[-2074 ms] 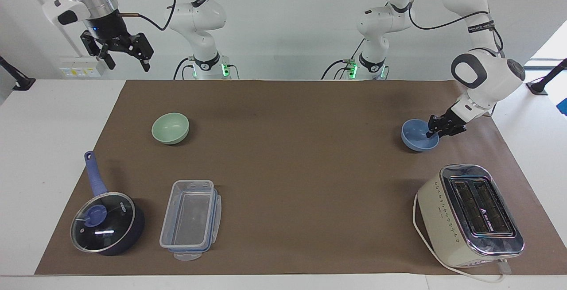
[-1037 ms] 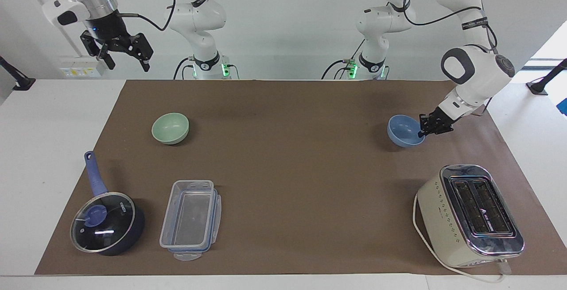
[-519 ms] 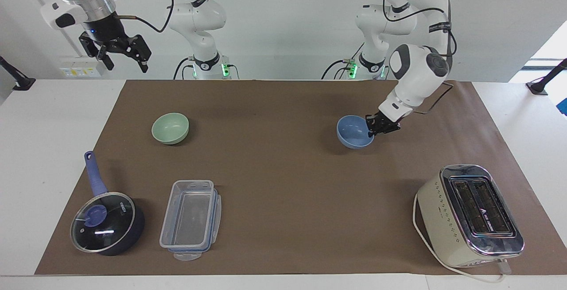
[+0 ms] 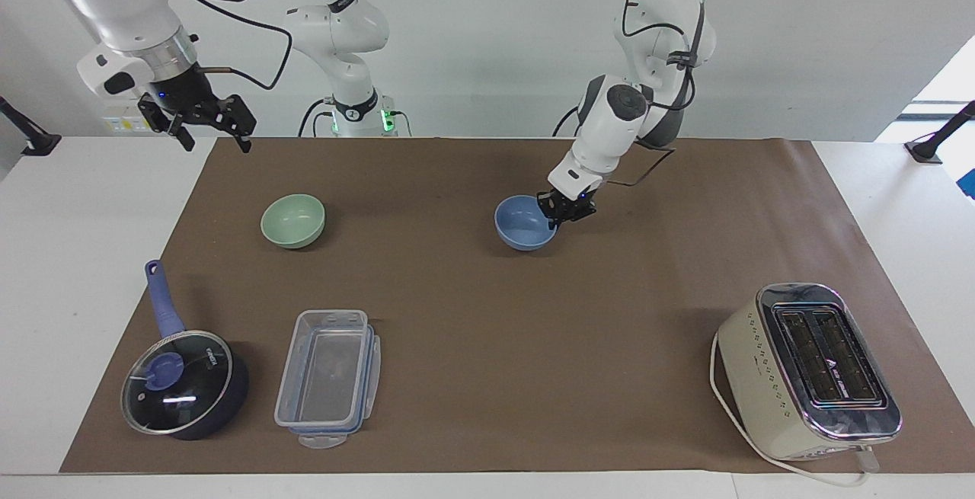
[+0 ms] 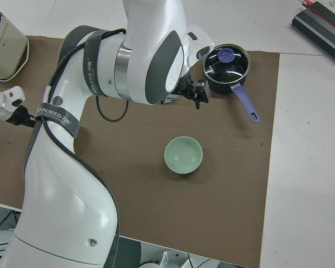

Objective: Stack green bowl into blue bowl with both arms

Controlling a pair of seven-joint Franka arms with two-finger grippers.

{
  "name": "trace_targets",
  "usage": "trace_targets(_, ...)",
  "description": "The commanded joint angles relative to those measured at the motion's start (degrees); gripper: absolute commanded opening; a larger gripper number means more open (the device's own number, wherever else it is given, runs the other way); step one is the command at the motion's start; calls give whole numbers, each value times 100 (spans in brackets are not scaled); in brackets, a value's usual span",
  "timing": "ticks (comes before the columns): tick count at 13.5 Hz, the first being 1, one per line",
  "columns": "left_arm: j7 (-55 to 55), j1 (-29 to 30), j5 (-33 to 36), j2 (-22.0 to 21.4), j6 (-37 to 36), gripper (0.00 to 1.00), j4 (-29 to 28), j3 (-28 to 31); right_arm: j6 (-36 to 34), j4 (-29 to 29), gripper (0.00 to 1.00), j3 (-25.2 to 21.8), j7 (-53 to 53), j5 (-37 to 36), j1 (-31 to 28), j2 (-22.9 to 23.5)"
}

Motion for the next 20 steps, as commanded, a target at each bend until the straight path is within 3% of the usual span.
trace_targets(1,-154,-278,-63,65,90,0,-49,114,633,-695,100,7,-383,41,-165,-88)
trace_targets(3,-206,-278,-63,100,64,0,39,106,1081,-1082,100,16,-436,41,-218,-52)
trace_targets(4,-216,-278,-63,109,64,38,100,97,1327,-1301,100,16,-454,41,-218,-44)
trace_targets(5,-233,-278,-63,153,47,57,136,97,1555,-1521,100,16,-541,76,-218,-9)
trace_targets(9,-119,-130,-19,66,-364,98,407,140,2312,-2146,100,7,-945,296,-394,158)
trace_targets(15,1425,1187,559,-786,-1778,100,855,167,3515,-3174,100,7,-1648,296,-631,299)
trace_targets(17,1943,1775,919,-779,-2918,100,1661,167,3649,-3228,100,16,-1667,322,-675,439)
trace_targets(20,3043,2541,1131,-735,-3775,100,2559,176,3667,-3307,100,16,-1675,437,-675,519)
